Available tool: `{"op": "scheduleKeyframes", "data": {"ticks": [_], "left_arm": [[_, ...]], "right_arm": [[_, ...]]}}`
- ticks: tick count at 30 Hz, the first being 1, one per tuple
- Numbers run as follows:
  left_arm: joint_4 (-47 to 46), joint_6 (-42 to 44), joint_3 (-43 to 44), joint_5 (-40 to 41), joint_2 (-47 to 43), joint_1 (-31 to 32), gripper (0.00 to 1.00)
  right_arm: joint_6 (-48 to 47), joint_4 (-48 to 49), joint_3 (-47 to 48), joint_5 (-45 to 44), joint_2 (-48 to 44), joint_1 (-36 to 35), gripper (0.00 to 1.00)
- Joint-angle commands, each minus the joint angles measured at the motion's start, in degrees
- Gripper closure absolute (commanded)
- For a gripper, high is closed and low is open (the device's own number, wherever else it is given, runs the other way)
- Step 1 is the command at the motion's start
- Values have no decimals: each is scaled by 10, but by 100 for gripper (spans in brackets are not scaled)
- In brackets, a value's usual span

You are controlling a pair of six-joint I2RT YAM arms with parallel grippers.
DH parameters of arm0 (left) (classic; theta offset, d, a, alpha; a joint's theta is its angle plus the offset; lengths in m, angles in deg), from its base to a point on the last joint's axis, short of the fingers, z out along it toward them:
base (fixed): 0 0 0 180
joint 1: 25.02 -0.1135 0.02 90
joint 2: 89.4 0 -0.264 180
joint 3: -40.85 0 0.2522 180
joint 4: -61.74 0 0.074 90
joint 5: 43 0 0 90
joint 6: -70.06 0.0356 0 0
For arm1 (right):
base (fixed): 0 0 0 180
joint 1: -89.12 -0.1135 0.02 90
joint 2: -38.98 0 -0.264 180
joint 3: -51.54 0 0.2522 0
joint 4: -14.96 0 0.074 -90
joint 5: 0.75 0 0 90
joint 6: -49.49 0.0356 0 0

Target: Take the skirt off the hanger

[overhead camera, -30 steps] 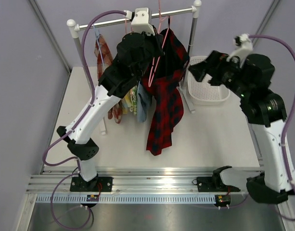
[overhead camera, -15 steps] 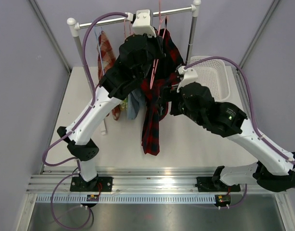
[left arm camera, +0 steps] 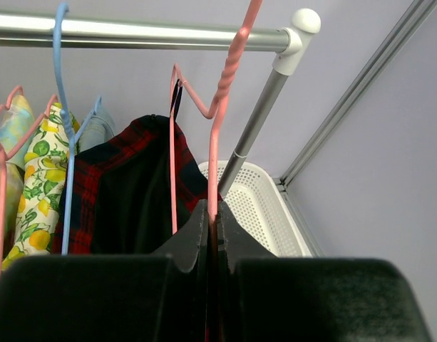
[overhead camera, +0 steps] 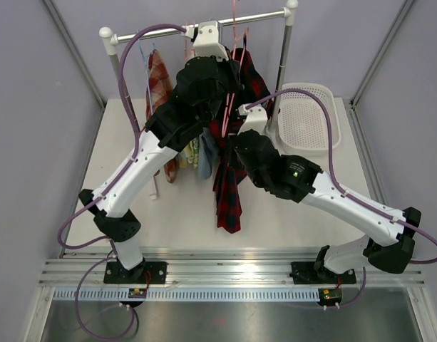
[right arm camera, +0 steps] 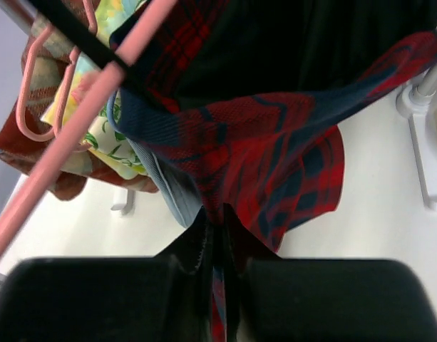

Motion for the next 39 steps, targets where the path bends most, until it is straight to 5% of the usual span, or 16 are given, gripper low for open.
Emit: {"op": "scheduleKeyframes", "data": {"ticks": [1, 8, 15, 24, 34, 39], "left_arm": [[-77, -19, -11, 17, -62, -1, 100], [-91, -1, -56, 43, -66, -1, 100], [-118, 3, -90, 77, -25, -1, 100], [-127, -7, -116, 112, 14, -1, 100], [-30, 100, 88, 42, 11, -1, 100], [42, 113, 89, 25, -20, -1, 100]], "right_arm": [[1, 64, -9, -37, -7, -4, 97], [0, 18, 9, -57, -39, -59, 100], [10, -75, 105, -149, -35, -201, 100], [68, -248, 307, -300, 92, -383, 100], [332, -350, 115, -293, 61, -418, 100], [384, -370, 80, -299, 51, -425, 100]]}}
